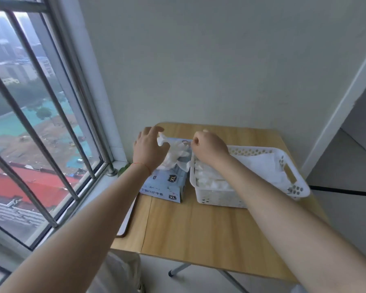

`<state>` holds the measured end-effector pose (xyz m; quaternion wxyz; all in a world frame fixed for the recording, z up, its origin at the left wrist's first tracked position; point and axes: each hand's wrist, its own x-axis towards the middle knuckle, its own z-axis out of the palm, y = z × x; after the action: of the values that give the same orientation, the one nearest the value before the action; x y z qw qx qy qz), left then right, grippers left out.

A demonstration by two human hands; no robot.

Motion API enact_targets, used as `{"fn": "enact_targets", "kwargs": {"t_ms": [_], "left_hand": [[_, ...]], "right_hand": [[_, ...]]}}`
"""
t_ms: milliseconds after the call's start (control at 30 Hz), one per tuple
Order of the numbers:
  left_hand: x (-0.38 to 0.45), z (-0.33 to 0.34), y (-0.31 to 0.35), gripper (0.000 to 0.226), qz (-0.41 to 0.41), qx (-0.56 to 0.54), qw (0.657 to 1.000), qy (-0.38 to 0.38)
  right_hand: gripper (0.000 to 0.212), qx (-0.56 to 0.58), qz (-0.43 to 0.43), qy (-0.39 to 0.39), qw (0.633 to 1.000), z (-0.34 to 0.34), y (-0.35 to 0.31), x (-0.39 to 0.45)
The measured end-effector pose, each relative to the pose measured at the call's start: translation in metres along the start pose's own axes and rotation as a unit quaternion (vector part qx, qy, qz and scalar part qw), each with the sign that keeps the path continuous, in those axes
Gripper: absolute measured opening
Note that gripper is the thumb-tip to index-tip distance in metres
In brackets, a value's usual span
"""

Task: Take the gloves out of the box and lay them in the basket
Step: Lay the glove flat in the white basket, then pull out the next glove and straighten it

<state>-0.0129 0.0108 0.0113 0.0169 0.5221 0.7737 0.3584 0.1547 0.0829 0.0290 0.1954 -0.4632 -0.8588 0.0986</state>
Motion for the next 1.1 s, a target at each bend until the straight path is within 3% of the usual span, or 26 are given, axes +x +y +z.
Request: {"fn": "enact_targets", "kwargs": {"t_ms": [133,200,267,367,467,567,633,767,833,933,1033,1100], "left_hand": [[0.004,-0.008,-0.036,0.053,-0.082,-0.062,0.991,-0.088],[0.003,-0.007,-0.046,0.045,-0.070,-0.068,0.987,-0.131],[-0.001,-0.004,-0.047,0.027,-0.043,-0.097,0.987,-0.120],[-0.008,-0.003,-0.044,0.009,-0.006,-0.125,0.989,-0.076],[-0.007,-0.003,-0.045,0.010,0.013,-0.124,0.990,-0.059],[-0.005,-0.001,-0.047,0.012,0.006,-0.095,0.990,-0.106],[-0.005,0.001,-0.045,0.010,0.005,-0.078,0.988,-0.130],[-0.012,0.001,-0.036,0.012,0.029,-0.117,0.987,-0.105],[-0.017,-0.001,-0.030,0.014,0.040,-0.149,0.984,-0.086],[-0.019,-0.001,-0.025,0.023,0.026,-0.173,0.981,-0.081],[-0.016,0.004,-0.024,0.030,-0.004,-0.133,0.983,-0.128],[-0.017,0.008,-0.020,0.035,-0.013,-0.063,0.980,-0.187]], "right_hand": [[0.034,0.051,-0.012,-0.020,0.998,0.026,-0.028,0.023],[0.044,0.069,-0.005,-0.050,0.996,0.033,-0.040,0.036],[0.049,0.093,0.005,-0.090,0.992,0.037,-0.046,0.047],[0.040,0.111,0.011,-0.139,0.984,0.039,-0.051,0.055],[0.016,0.094,0.009,-0.101,0.990,0.035,-0.057,0.058],[0.016,0.096,0.012,-0.038,0.995,0.025,-0.058,0.058],[0.011,0.098,0.017,-0.043,0.994,0.018,-0.057,0.056],[0.020,0.035,0.040,-0.143,0.988,0.017,-0.051,0.050],[0.009,0.038,0.037,-0.136,0.989,0.017,-0.047,0.045],[0.018,0.096,0.047,-0.085,0.991,0.013,-0.042,0.040],[0.013,0.065,0.033,-0.070,0.995,0.005,-0.034,0.030],[0.016,-0.030,0.016,-0.139,0.990,0.000,-0.032,0.019]]}}
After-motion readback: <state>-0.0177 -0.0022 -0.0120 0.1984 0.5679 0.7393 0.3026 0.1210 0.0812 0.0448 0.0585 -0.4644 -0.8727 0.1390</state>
